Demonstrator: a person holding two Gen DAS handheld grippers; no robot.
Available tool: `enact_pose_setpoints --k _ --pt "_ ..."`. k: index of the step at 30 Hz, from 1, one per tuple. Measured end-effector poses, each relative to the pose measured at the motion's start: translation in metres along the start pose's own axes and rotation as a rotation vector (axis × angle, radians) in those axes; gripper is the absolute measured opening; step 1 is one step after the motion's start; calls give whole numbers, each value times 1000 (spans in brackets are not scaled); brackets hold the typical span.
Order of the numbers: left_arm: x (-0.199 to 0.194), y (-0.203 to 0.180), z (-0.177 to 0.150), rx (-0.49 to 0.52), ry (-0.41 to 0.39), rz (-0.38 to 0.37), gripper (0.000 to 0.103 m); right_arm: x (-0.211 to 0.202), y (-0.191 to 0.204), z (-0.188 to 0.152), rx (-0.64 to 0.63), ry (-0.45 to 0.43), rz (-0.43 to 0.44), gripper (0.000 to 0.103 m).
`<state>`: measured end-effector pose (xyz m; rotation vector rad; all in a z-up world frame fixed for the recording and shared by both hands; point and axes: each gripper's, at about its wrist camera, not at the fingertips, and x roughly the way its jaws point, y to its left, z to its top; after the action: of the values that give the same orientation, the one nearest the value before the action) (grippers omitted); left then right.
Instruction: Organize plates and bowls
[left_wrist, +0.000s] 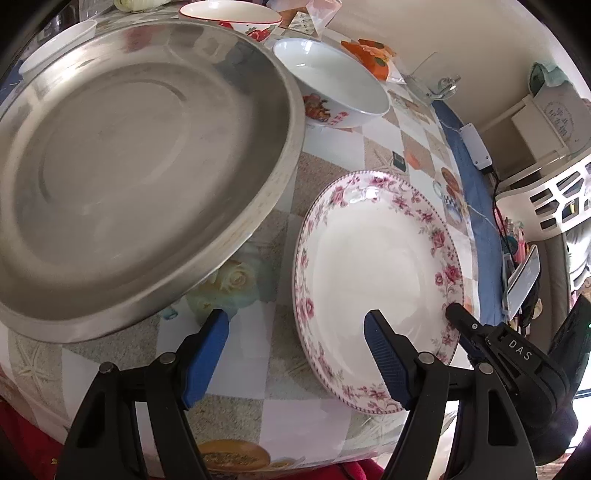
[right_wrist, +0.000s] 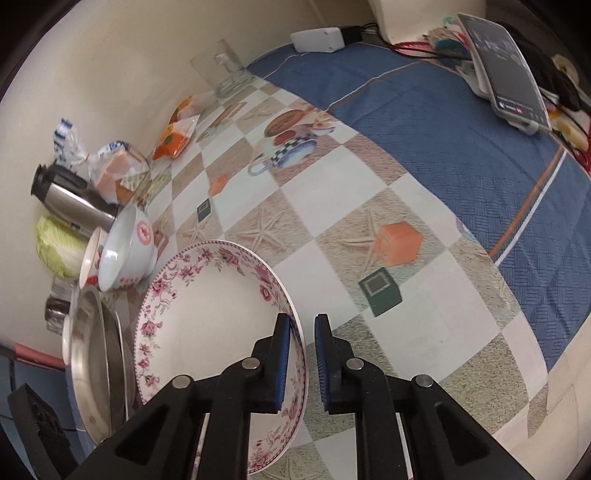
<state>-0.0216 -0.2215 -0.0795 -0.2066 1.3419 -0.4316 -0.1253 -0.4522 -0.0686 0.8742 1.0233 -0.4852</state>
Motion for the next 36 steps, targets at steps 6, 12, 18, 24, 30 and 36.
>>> enact_pose_setpoints --k 6,12,18,24,30,36 --pt "5 -4 3 0 -14 -42 54 3 -1 1 6 7 22 15" --pt "11 0 7 -22 -26 -84 33 11 -3 2 16 20 52 15" --pt "14 3 10 -28 -33 -125 30 15 -3 2 17 16 71 15" --pt "16 2 13 -5 -58 -141 30 17 -4 3 28 5 83 15" --pt "17 3 17 0 -71 -161 30 17 -2 4 13 -2 79 15" --pt "18 2 19 21 -87 -119 17 15 3 3 -28 -15 51 14"
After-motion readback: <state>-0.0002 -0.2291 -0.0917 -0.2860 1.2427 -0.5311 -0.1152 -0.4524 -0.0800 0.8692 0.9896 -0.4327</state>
